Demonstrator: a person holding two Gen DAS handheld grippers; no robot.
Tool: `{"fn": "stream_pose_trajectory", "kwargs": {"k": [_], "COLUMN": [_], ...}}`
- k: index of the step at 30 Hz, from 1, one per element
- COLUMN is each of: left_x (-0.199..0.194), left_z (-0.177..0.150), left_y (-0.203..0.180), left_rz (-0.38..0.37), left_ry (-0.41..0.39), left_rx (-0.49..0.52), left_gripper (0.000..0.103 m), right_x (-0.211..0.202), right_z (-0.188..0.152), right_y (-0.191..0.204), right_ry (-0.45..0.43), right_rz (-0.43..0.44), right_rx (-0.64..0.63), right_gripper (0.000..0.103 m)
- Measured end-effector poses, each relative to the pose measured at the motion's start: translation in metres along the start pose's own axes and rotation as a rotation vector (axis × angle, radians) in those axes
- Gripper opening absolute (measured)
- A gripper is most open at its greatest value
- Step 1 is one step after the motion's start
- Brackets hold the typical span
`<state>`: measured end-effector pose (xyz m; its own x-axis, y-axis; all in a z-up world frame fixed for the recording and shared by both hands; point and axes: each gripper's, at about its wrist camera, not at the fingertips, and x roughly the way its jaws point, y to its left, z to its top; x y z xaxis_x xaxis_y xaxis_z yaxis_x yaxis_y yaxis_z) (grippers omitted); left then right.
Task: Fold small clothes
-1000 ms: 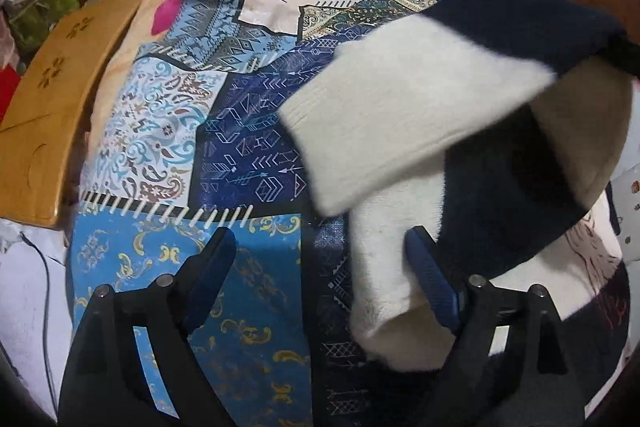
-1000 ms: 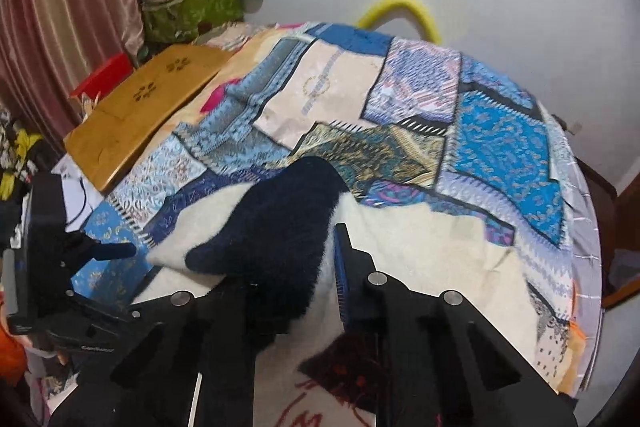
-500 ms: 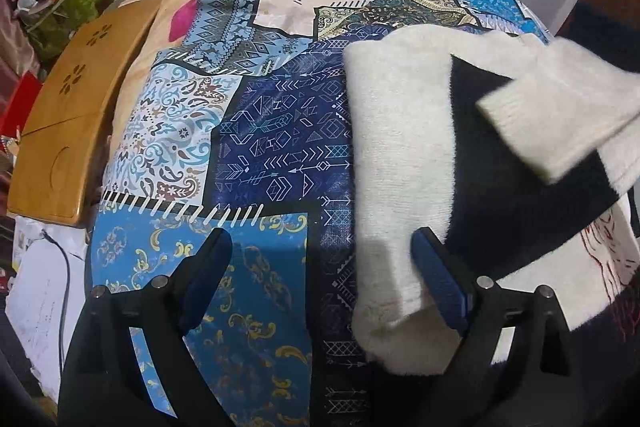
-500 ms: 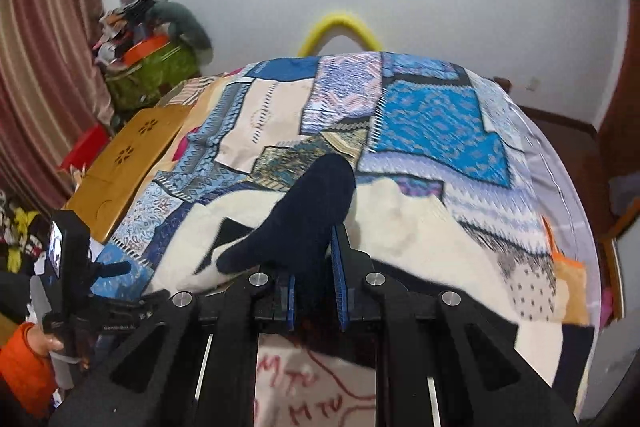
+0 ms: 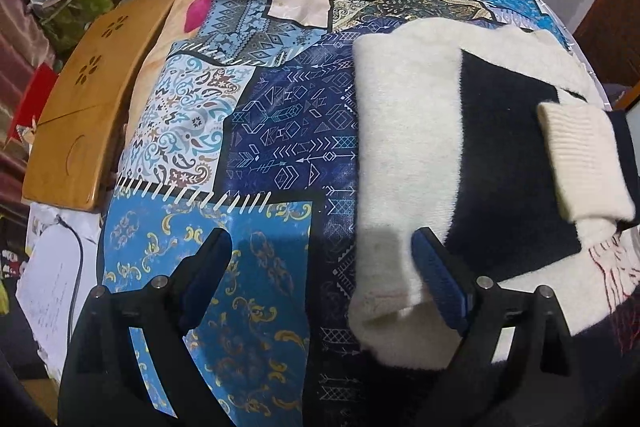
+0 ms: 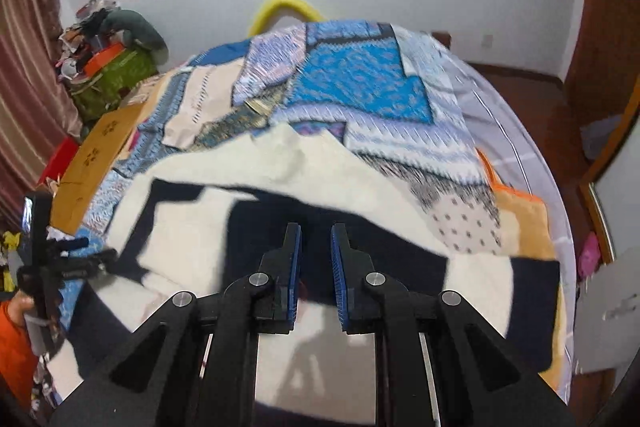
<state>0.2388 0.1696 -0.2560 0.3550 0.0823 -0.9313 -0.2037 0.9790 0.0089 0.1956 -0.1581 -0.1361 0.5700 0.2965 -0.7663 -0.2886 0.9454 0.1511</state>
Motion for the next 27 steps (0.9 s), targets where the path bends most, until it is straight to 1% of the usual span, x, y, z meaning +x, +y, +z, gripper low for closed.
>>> {"fn": "stream_pose_trajectory", "kwargs": {"k": [4, 8, 10, 12, 13, 15, 16, 19, 22, 27], "left_x": [-0.008, -0.024, -0.034, -0.046, -0.052, -0.063, -0.067, -0.078, -0.086, -0.091], "left_z": [0.000, -0.002, -0.002, -0.002, -0.002, -0.001, -0.001, -0.001, -0.004, -0.010], "left_y": [-0.003, -0.012, -0.017, -0.022, -0.024, -0.028, -0.029, -0.031, -0.029, -0.016], "left_rz": [0.022, 0.062, 0.072, 0.077, 0.073, 0.060, 0.051, 0.022, 0.005, -0.028], "left_ry": [-0.003, -0.044, -0.073, -0.107, -0.123, -0.148, -0.157, -0.179, -0.198, -0.212], "left_rx": [0.004, 0.033, 0.057, 0.081, 0.090, 0.099, 0.101, 0.105, 0.108, 0.086], "left_gripper": [0.092, 0.092, 0.092, 0.092, 0.092, 0.092, 0.092, 0.092, 0.092, 0.092], "right_x": [-0.006, -0.008, -0.007, -0.004, -0.002, 0.002, 0.005, 0.016, 0.036, 0.070], "right_z": [-0.008, -0.005, -0.002, 0.000, 0.002, 0.002, 0.003, 0.001, -0.003, -0.015], "right_y": [-0.002, 0.015, 0.028, 0.039, 0.049, 0.064, 0.076, 0.103, 0.130, 0.159], "right_ry": [0.022, 0.014, 0.010, 0.012, 0.014, 0.019, 0.025, 0.058, 0.115, 0.211], "right_rz": [0.030, 0.069, 0.098, 0.119, 0.133, 0.153, 0.163, 0.182, 0.207, 0.202], "right_rx": [-0.022, -0.074, -0.100, -0.126, -0.150, -0.188, -0.218, -0.292, -0.366, -0.462], "right_gripper": [0.014, 0.014, 0.016, 0.025, 0.028, 0.037, 0.038, 0.039, 0.039, 0.039]}}
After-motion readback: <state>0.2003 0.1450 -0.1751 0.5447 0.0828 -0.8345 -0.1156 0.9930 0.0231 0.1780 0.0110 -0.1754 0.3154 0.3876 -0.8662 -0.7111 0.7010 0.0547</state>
